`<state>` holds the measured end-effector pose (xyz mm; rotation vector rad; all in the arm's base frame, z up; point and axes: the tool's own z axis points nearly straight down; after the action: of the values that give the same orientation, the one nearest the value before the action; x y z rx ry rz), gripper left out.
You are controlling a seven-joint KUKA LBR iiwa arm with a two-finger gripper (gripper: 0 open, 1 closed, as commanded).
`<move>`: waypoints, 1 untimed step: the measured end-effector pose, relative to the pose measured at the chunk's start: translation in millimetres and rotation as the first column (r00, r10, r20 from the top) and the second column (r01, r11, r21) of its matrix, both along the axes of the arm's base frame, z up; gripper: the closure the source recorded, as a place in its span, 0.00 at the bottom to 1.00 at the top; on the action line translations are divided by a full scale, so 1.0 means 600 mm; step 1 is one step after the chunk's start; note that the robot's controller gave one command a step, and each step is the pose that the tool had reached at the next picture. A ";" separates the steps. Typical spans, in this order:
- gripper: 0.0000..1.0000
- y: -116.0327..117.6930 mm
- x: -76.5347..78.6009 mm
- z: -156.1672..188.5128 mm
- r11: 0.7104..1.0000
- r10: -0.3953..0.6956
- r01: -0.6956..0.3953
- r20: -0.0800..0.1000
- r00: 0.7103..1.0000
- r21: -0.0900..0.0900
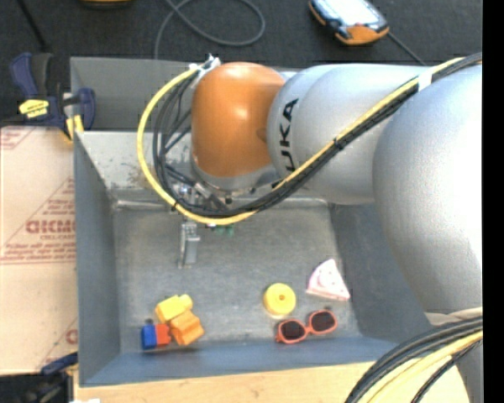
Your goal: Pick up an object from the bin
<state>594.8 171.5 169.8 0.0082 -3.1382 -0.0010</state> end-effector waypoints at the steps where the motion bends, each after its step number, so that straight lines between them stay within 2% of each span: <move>1: 0.00 -0.002 0.001 0.007 1.000 -0.004 0.004 0.005 1.000 0.001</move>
Offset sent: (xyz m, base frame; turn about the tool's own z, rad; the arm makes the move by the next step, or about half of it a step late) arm -0.0768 -0.0086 -0.0998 -0.0652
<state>595.3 170.3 174.3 0.0017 -3.1431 -0.0022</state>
